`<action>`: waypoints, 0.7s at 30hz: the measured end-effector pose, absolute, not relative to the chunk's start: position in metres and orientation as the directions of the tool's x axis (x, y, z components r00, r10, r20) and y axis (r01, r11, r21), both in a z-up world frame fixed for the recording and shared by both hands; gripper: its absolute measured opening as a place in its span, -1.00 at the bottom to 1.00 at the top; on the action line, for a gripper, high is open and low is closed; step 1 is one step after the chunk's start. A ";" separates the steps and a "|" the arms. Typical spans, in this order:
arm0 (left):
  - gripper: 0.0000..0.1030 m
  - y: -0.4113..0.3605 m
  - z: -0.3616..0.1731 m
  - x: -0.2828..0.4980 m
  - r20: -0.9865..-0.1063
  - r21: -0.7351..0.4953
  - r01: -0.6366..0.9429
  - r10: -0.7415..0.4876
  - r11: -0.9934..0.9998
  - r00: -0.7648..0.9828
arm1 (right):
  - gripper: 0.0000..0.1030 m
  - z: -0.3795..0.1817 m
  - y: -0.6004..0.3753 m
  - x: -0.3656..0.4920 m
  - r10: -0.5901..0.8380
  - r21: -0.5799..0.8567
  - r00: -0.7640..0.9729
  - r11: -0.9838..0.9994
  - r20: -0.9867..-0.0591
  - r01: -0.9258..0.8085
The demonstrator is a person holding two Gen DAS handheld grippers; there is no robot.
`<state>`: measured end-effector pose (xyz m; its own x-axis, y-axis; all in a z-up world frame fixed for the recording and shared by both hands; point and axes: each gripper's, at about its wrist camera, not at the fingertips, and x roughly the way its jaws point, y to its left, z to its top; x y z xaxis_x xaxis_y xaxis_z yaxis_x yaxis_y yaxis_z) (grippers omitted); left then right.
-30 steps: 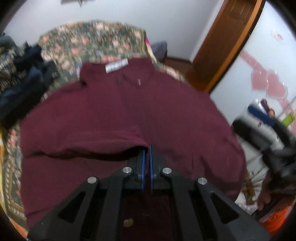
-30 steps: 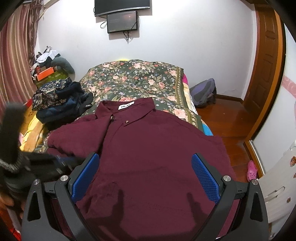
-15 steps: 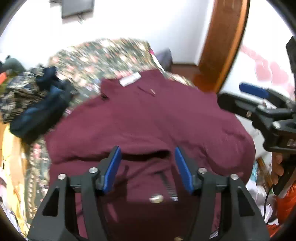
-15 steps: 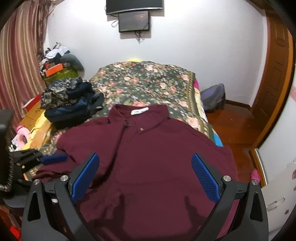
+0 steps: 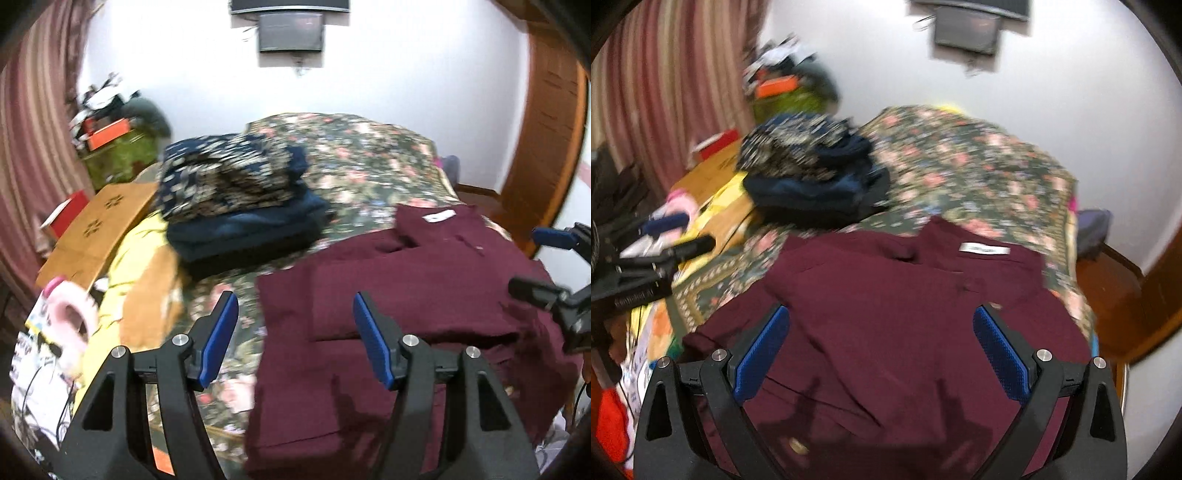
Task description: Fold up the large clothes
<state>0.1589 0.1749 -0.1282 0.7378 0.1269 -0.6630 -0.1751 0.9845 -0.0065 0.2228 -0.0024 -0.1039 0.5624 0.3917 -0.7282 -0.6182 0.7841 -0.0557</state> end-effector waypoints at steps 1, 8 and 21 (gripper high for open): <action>0.24 0.181 -0.131 0.157 -0.667 -0.011 -0.188 0.132 0.982 0.733 | 0.92 -0.109 0.007 0.224 0.392 -0.059 0.542 0.769 -0.743 -0.637; 0.24 0.209 -0.151 0.146 -0.708 -0.047 -0.254 0.147 0.966 0.691 | 0.86 -0.151 0.068 0.239 0.350 -0.070 0.392 0.663 -0.851 -0.745; 0.24 0.203 -0.155 0.144 -0.714 -0.054 -0.240 0.131 0.969 0.688 | -0.29 -0.195 0.090 0.266 0.240 -0.024 0.237 0.652 -0.941 -0.758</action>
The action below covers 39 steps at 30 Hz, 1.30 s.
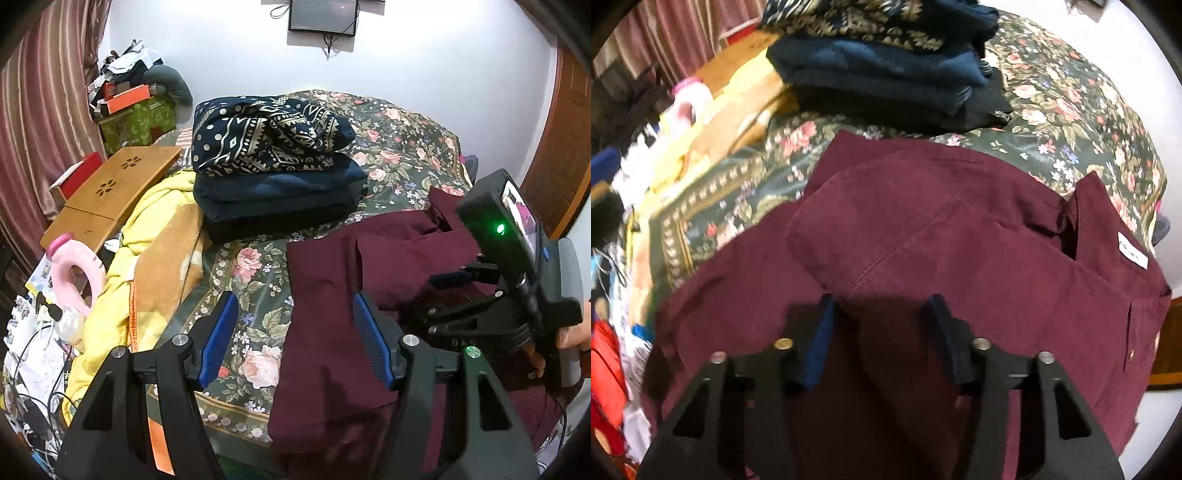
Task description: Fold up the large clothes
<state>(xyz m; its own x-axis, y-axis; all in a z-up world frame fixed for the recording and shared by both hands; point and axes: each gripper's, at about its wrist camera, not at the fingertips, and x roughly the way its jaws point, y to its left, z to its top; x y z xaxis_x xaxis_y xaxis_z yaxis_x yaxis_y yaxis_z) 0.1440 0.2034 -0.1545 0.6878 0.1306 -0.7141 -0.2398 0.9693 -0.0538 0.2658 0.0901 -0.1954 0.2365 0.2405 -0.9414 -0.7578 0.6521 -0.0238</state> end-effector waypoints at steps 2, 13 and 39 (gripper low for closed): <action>0.24 0.201 -0.153 0.144 -0.712 -0.050 -0.236 0.131 0.970 0.690 | -0.62 -0.191 0.085 0.269 0.254 -0.014 0.248 0.673 -0.935 -0.740; 0.24 0.179 -0.144 0.151 -0.703 -0.024 -0.204 0.129 0.979 0.700 | -0.74 -0.107 -0.004 0.269 0.489 0.161 0.415 0.773 -0.767 -0.613; 0.24 0.060 -0.152 0.183 -0.753 0.035 0.054 -0.009 0.998 0.658 | -0.66 -0.172 -0.216 0.240 0.416 0.453 0.478 0.891 -0.774 -0.041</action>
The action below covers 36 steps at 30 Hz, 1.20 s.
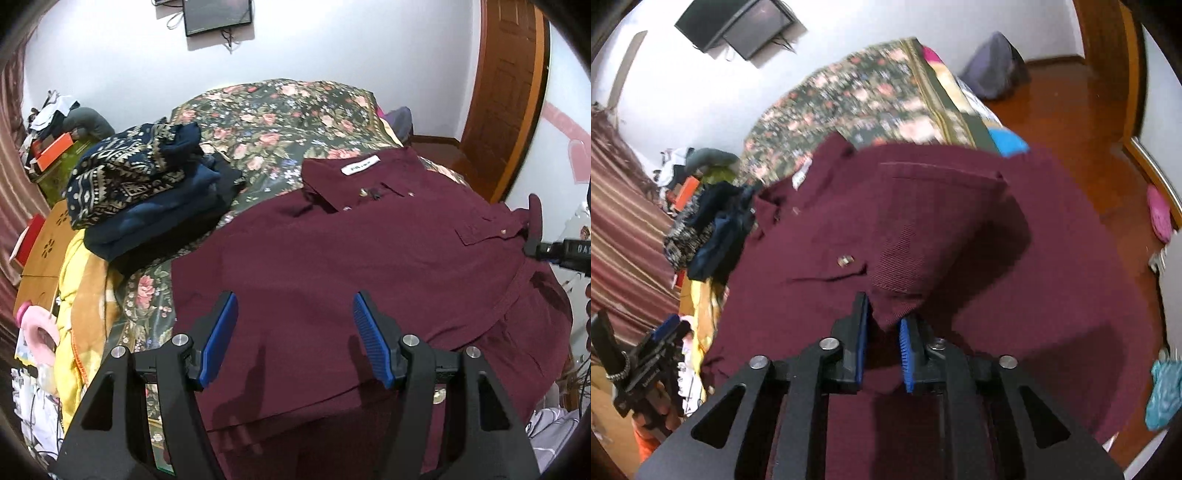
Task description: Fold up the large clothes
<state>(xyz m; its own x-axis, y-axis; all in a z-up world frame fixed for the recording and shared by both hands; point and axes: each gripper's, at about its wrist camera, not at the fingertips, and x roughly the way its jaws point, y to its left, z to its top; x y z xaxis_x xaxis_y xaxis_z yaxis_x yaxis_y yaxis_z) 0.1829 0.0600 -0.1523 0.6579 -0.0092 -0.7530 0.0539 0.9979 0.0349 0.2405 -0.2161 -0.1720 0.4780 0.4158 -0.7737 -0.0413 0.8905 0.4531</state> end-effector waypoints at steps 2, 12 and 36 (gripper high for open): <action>0.24 0.055 -0.154 0.184 -0.759 0.034 0.064 -0.017 0.997 0.651 | -0.51 -0.171 -0.225 0.235 0.401 0.440 0.475 0.897 -0.783 -0.031; 0.24 0.032 -0.155 0.189 -0.763 0.045 0.115 -0.040 0.992 0.645 | -0.11 -0.148 -0.297 0.188 0.230 0.354 0.603 0.931 -0.764 0.093; 0.24 -0.044 -0.149 0.198 -0.773 0.056 0.227 -0.102 0.972 0.626 | -0.10 -0.286 -0.440 0.122 0.387 0.712 0.600 0.438 -0.700 0.549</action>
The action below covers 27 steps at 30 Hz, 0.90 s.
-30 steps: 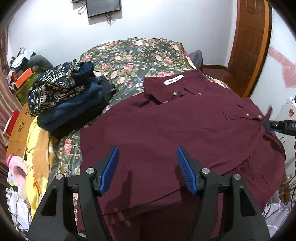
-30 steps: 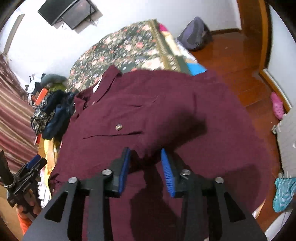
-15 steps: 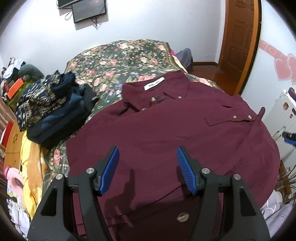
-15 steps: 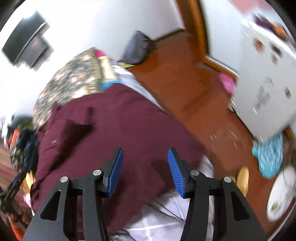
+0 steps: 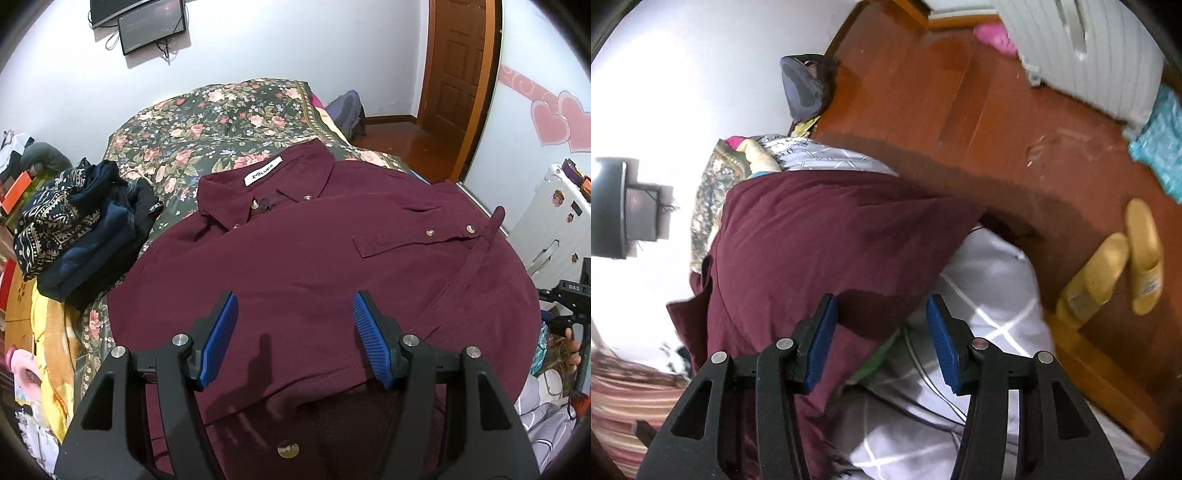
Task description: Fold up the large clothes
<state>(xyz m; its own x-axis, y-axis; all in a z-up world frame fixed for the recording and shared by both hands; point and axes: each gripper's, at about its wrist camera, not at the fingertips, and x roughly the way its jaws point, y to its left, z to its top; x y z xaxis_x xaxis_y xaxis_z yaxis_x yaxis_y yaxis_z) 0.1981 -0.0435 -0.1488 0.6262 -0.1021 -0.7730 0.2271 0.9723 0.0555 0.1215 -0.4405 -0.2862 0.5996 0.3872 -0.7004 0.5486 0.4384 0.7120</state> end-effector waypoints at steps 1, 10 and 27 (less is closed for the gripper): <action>0.24 -0.043 -0.149 0.198 -0.775 0.058 0.224 -0.097 0.973 0.625 | -0.10 -0.289 -0.443 0.120 0.391 0.727 0.614 0.422 -0.685 0.542; 0.24 -0.022 -0.152 0.200 -0.780 0.040 0.173 -0.077 0.984 0.622 | -0.85 -0.260 -0.445 0.122 0.243 0.725 0.715 0.467 -0.656 0.506; 0.24 0.017 -0.151 0.189 -0.755 -0.006 0.114 -0.079 0.993 0.651 | -0.88 -0.057 -0.279 0.169 0.431 0.495 0.811 0.844 -0.395 -0.207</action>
